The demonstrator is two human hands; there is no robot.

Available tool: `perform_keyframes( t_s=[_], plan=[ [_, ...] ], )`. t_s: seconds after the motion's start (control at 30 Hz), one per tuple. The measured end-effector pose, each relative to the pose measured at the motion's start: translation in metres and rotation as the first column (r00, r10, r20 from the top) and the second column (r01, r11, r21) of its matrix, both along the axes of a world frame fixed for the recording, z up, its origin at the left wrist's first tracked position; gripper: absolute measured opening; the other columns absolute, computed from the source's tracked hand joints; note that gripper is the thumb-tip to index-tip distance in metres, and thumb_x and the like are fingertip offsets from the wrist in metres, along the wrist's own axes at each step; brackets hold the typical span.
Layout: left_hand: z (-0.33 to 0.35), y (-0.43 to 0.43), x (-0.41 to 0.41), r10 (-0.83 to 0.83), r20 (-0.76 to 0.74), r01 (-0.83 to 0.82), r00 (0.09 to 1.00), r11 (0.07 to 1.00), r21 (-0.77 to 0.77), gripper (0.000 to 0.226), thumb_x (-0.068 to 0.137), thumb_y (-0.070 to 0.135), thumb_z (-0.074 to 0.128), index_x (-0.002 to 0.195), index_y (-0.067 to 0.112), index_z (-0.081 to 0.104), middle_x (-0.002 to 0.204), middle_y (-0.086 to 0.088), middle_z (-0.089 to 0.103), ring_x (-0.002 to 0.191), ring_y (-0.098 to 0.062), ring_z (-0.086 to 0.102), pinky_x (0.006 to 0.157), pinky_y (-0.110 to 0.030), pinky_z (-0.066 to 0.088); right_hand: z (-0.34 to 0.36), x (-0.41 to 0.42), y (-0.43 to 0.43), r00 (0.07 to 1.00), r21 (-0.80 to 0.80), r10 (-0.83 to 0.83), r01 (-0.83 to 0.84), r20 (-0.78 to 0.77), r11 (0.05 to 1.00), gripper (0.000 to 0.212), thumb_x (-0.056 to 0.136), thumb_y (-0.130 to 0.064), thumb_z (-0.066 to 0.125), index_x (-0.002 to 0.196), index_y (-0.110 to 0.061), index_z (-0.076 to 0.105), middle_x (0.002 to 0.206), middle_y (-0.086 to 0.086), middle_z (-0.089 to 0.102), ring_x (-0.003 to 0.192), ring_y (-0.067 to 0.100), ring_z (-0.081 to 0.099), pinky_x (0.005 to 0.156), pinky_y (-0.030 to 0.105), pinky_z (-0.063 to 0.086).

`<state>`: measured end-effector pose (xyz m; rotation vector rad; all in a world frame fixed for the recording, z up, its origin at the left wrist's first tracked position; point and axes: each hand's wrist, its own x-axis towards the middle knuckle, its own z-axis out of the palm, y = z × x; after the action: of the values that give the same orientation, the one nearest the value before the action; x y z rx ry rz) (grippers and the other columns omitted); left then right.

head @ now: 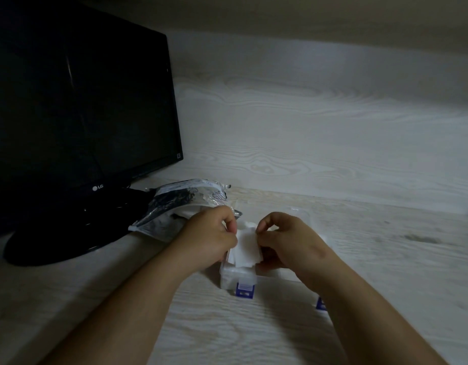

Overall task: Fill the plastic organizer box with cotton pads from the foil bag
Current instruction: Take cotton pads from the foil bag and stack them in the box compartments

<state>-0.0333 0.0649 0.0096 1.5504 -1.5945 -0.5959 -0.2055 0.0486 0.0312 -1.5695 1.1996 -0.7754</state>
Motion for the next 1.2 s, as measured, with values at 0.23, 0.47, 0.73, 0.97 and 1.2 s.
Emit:
perform_keyframes(
  t_s=[0.23,0.47,0.73,0.97,1.2],
  plan=[
    [-0.003,-0.003,0.002,0.016,0.030,-0.016,0.999,1.000,0.002,0.021,0.073,0.007,0.064,0.070,0.026,0.055,0.053,0.008,0.053,0.054,-0.015,0.053,0.057,-0.031,0.043,0.000,-0.001,0.004,0.995,-0.036,0.083,-0.085,-0.060,0.996,0.008,0.087,0.002,0.061,0.090,-0.005,0.059,0.072,0.016,0.062,0.062,0.030,0.061,0.070,0.048,0.058],
    [-0.004,-0.002,0.005,0.009,-0.014,-0.009,1.000,0.999,-0.033,0.021,0.065,0.009,0.073,0.069,0.026,0.061,0.055,0.011,0.052,0.053,-0.006,0.048,0.057,-0.026,0.041,-0.004,0.000,0.002,0.985,-0.024,0.089,-0.094,-0.145,0.995,0.015,0.078,0.008,0.068,0.075,-0.006,0.067,0.068,0.012,0.064,0.057,0.022,0.065,0.066,0.038,0.061],
    [-0.005,0.003,0.011,-0.150,0.117,0.136,0.982,0.984,0.118,0.020,0.063,0.017,0.079,0.070,0.028,0.064,0.052,0.013,0.055,0.048,-0.002,0.049,0.054,-0.030,0.046,-0.001,0.002,0.008,0.962,-0.059,0.100,-0.119,-0.253,0.991,0.015,0.079,0.002,0.073,0.087,-0.008,0.065,0.059,0.006,0.060,0.037,0.006,0.052,0.043,0.015,0.043],
    [0.000,0.007,0.013,-0.146,0.169,0.128,0.975,0.985,0.116,0.023,0.065,0.020,0.084,0.074,0.029,0.065,0.052,0.015,0.056,0.045,0.002,0.048,0.052,-0.022,0.039,-0.003,0.004,0.005,0.931,-0.111,0.065,-0.112,-0.359,0.988,0.017,0.072,-0.008,0.080,0.079,-0.022,0.072,0.065,0.004,0.070,0.049,0.011,0.063,0.056,0.025,0.057],
    [0.006,0.014,0.008,-0.147,0.161,0.105,0.976,0.964,0.246,0.018,0.073,0.024,0.080,0.085,0.027,0.067,0.052,0.007,0.061,0.040,-0.006,0.055,0.045,-0.021,0.042,-0.002,0.001,0.004,0.831,-0.192,0.122,-0.264,-0.542,0.945,0.026,0.078,-0.013,0.073,0.101,-0.023,0.077,0.068,-0.014,0.064,0.059,-0.002,0.057,0.059,0.005,0.044]
  ],
)
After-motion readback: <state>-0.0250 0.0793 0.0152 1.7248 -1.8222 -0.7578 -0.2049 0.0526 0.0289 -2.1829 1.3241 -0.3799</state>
